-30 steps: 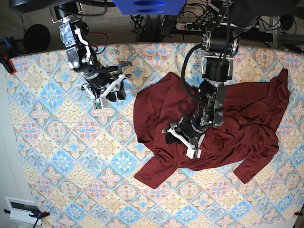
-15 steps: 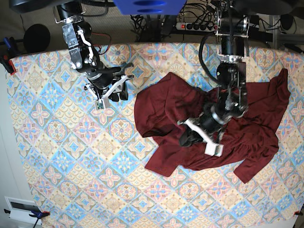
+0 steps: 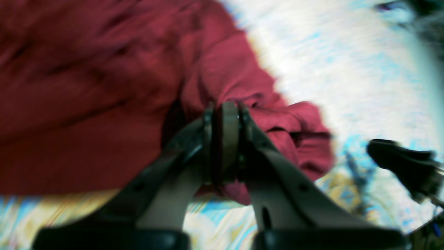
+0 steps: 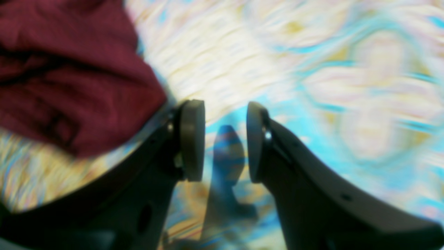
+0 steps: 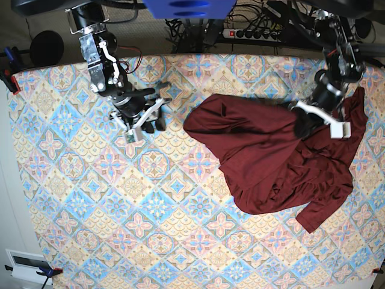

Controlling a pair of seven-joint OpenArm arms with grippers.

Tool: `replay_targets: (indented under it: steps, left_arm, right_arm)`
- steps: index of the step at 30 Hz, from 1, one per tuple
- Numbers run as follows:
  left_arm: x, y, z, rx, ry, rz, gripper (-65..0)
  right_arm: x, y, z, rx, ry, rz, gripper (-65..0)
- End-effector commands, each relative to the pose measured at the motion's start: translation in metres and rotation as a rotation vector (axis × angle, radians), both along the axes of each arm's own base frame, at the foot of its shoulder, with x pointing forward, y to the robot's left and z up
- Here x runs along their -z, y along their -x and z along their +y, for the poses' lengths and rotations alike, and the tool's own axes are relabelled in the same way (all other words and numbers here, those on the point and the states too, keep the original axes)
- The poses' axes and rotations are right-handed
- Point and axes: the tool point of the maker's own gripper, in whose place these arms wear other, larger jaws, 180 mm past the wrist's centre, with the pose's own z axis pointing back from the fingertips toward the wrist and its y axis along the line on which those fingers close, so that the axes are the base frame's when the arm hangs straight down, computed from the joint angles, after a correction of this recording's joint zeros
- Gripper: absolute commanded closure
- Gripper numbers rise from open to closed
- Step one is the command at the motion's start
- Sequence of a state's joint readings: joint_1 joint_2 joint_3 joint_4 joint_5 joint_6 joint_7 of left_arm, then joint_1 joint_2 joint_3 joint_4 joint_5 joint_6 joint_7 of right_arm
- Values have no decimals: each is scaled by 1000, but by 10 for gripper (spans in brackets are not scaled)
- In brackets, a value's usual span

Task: Layout the t-shirt on the table in an organized manner, then fold the t-shirt properly
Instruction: 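Drag the grasped fabric with the left gripper toward the robot, then reach the right gripper to the shirt edge and grasp it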

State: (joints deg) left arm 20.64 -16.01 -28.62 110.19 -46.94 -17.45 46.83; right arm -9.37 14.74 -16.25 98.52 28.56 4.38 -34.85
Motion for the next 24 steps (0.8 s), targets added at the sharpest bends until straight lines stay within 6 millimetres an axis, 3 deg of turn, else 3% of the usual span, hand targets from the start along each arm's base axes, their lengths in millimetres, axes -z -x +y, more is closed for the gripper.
replay_targets:
  steps: [1,5,8,10,18,20,24]
  left_arm:
    - [-6,-1,7,-15,2,-30,-4]
    - [21,13,33,-90,16,51,-5]
    - [31,17,38,-110,27,80,-28]
    - [40,20,41,-127,42,104,-69]
    - [47,24,41,-130,54,128,-194]
    - [49,26,41,-130,52,135,-203]
    - [51,30,41,-131,54,144,-205]
  right_arm:
    - [-15,-6,9,-22,-32,-53,-193]
    - [-17,2,35,-71,-72,-46,-194]
    - [-15,6,48,-115,-36,-58,-195]
    - [-15,10,69,-196,14,-70,-208]
    - [-22,14,120,-364,151,-187,-238]
    - [-29,8,126,-376,156,-215,-238]
    - [-23,2,132,-402,180,-215,-238]
